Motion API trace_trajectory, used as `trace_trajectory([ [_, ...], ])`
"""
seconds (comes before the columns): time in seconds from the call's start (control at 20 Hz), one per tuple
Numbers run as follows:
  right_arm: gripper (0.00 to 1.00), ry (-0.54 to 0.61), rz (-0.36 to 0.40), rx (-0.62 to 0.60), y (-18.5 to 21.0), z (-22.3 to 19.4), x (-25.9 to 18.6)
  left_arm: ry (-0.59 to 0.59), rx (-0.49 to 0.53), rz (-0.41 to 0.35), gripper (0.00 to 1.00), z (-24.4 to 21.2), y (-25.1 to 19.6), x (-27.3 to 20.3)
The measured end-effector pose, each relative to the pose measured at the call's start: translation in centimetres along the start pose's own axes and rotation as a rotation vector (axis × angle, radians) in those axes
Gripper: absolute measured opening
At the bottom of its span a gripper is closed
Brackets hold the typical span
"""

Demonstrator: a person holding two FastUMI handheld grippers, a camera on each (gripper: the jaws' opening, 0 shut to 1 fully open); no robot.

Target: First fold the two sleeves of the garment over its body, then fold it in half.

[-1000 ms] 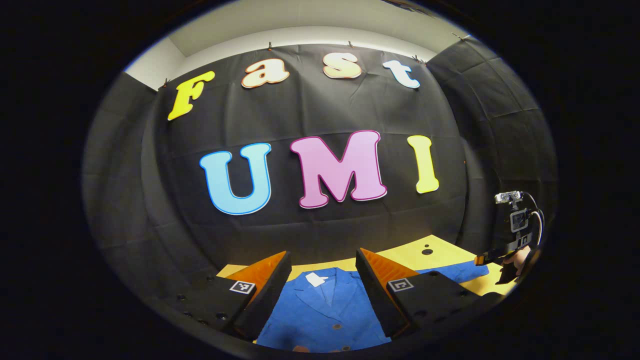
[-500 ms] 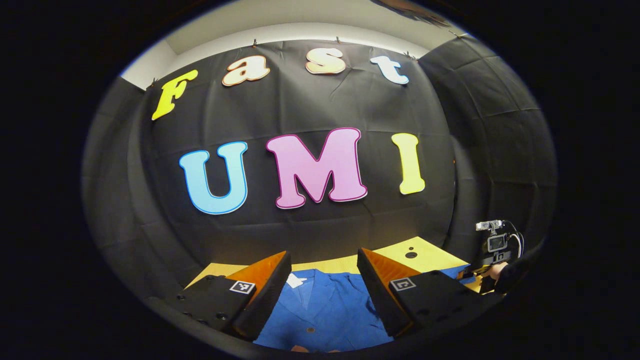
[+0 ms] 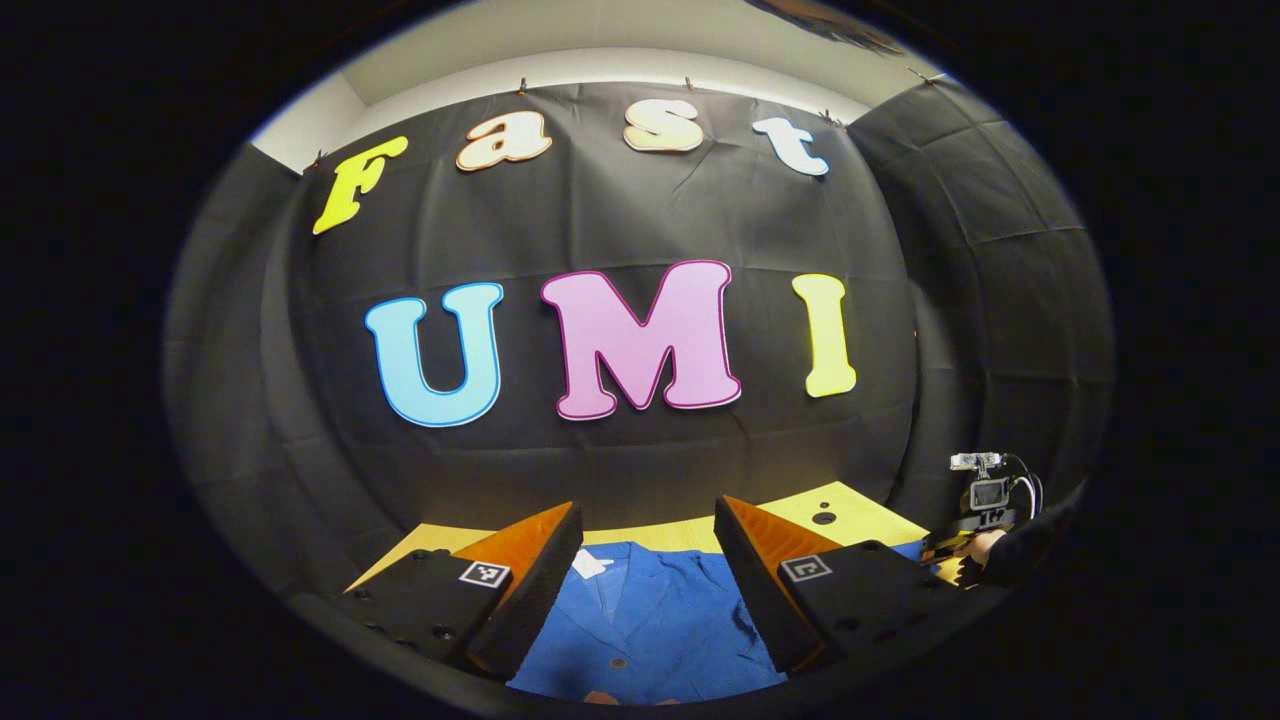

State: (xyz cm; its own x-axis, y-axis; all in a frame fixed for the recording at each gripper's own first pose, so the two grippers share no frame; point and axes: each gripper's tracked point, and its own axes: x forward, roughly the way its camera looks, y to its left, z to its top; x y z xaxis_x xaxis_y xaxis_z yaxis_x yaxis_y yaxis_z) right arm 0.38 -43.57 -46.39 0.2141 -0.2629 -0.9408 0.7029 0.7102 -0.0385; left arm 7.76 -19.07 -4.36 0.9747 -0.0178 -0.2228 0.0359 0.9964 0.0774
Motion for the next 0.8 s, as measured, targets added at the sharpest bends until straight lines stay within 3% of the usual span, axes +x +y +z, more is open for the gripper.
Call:
trace_trajectory([
  [0.05,0.22,0.032,0.023,0.015,0.1,-0.5,-0.1,0.002,-0.007,0.004,0.8,-0.1,0.3,-0.1],
  [0.1,0.05,0.026,0.038,0.022,0.2,-0.4,-0.1,0.006,-0.017,0.006,0.8,-0.3,0.5,-0.2],
  [0.2,0.05,0.027,0.079,0.024,0.5,-0.6,-0.2,0.017,-0.037,0.013,0.8,-0.7,1.1,-0.3],
  [0.25,0.0,0.031,0.092,0.02,0.7,-0.5,-0.2,0.023,-0.043,0.015,0.8,-0.9,1.3,-0.4],
  [0.55,0.01,0.005,0.071,0.015,1.3,-0.7,-1.9,0.017,-0.05,0.039,0.81,-1.0,3.3,-1.9],
  [0.8,0.01,-0.092,0.137,0.032,5.8,1.7,-6.1,0.015,-0.066,0.059,0.81,-1.6,6.3,-3.4],
])
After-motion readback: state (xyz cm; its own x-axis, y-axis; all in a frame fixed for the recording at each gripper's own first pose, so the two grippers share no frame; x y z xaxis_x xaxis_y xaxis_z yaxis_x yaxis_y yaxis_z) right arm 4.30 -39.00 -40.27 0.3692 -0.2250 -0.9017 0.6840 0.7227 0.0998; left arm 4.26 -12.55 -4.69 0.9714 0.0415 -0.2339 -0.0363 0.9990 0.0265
